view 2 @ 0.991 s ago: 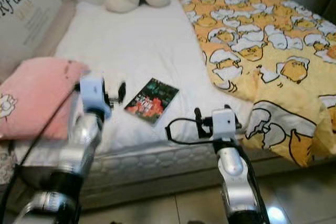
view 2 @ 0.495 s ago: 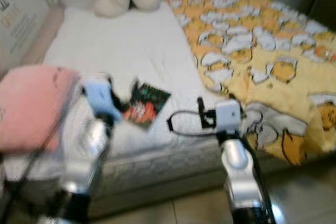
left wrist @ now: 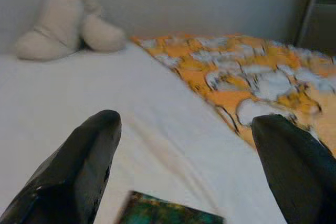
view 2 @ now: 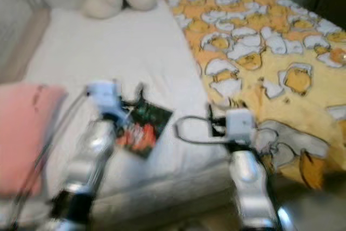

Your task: Clean up the room

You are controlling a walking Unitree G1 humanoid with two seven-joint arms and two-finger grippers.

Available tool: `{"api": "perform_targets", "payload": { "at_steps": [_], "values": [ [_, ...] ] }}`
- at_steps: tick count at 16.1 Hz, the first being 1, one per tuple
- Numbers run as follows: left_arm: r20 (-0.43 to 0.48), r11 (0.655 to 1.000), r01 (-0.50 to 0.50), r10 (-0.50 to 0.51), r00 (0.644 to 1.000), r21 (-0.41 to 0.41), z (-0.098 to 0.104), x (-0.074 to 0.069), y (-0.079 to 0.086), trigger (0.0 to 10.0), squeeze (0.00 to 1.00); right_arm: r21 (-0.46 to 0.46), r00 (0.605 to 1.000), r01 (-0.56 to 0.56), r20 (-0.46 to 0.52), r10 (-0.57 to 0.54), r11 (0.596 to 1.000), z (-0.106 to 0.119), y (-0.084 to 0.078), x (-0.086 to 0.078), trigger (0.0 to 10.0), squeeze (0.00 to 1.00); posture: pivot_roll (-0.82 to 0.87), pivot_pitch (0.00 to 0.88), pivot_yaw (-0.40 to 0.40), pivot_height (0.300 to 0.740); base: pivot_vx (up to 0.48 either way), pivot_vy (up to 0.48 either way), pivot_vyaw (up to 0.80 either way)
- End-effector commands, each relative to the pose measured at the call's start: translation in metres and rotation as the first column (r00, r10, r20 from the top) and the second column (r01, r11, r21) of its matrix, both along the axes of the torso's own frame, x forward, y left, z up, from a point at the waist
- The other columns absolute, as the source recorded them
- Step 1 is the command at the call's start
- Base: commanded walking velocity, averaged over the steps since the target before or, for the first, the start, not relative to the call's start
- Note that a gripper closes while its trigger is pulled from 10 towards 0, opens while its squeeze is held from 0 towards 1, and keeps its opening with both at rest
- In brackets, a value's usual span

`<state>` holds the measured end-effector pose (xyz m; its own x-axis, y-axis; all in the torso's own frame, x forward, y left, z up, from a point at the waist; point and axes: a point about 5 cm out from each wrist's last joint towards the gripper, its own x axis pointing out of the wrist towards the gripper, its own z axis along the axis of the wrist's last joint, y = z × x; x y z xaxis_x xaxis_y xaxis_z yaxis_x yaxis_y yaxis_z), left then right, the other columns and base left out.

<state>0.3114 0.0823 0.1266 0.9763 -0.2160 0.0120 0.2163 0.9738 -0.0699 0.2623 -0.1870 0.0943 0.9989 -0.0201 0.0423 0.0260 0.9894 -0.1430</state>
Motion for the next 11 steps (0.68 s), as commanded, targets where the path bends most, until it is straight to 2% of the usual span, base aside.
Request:
{"api": "perform_targets", "payload": {
  "at_steps": [1, 2, 3, 5, 7, 8, 10, 11],
  "values": [
    [-0.039, 0.997, -0.073, 0.075, 0.996, 0.032, -0.006, 0.004, 0.018, 10.0, 0.0, 0.019, 1.0, -0.024, 0.012, 0.024, 1.0, 0.004, 0.008, 0.002, 10.0, 0.0, -0.2, 0.0, 0.059, 0.74, 0.0, 0.0, 0.0],
    [-0.126, 0.991, -0.129, 0.133, 0.983, 0.037, -0.014, 0.026, 0.04, 10.0, 0.0, 0.012, 1.0, -0.017, -0.02, 0.017, 1.0, 0.0, 0.003, -0.005, 10.0, 0.0, -0.2, 0.0, 0.051, 0.74, 0.0, 0.0, 0.0],
    [-0.159, 0.992, -0.112, 0.121, 0.98, 0.063, -0.017, 0.039, 0.044, 10.0, 0.0, 0.015, 0.999, -0.011, -0.042, 0.012, 1.0, -0.004, 0.001, -0.008, 10.0, 0.0, -0.2, 0.0, 0.044, 0.74, 0.0, 0.0, 0.0],
    [-0.25, 0.997, -0.055, 0.066, 0.966, 0.053, -0.027, 0.051, 0.042, 10.0, 0.0, 0.016, 0.998, -0.02, -0.056, 0.021, 1.0, -0.006, 0.003, -0.014, 10.0, 0.0, -0.23, 0.0, 0.034, 0.74, 0.0, 0.0, 0.0],
    [-0.414, 0.997, 0.006, -0.039, 0.909, -0.079, -0.044, 0.052, 0.036, 10.0, 0.0, 0.002, 0.994, -0.027, -0.106, 0.027, 1.0, -0.009, 0.0, -0.036, 10.0, 0.0, -0.28, 0.049, 0.012, 0.74, 0.0, 0.0, 0.0],
    [-0.45, 0.997, 0.03, -0.059, 0.891, -0.072, -0.05, 0.051, 0.038, 10.0, 0.0, -0.002, 0.989, -0.024, -0.145, 0.024, 1.0, -0.012, -0.007, -0.054, 10.0, 0.0, -0.31, 0.092, 0.011, 0.74, 0.0, 0.0, 0.0],
    [-0.463, 0.997, 0.049, -0.068, 0.883, -0.054, -0.055, 0.049, 0.042, 10.0, 0.0, -0.008, 0.984, -0.01, -0.179, 0.008, 1.0, -0.015, -0.012, -0.07, 10.0, 0.0, -0.33, 0.129, 0.013, 0.74, 0.0, 0.0, 0.0],
    [-0.477, 0.998, 0.048, -0.056, 0.877, -0.029, -0.061, 0.046, 0.048, 10.0, 0.0, -0.019, 0.974, 0.015, -0.224, -0.019, 1.0, -0.019, -0.018, -0.09, 10.0, 0.0, -0.35, 0.189, 0.011, 0.74, 0.0, 0.0, 0.0]
  ]
}}
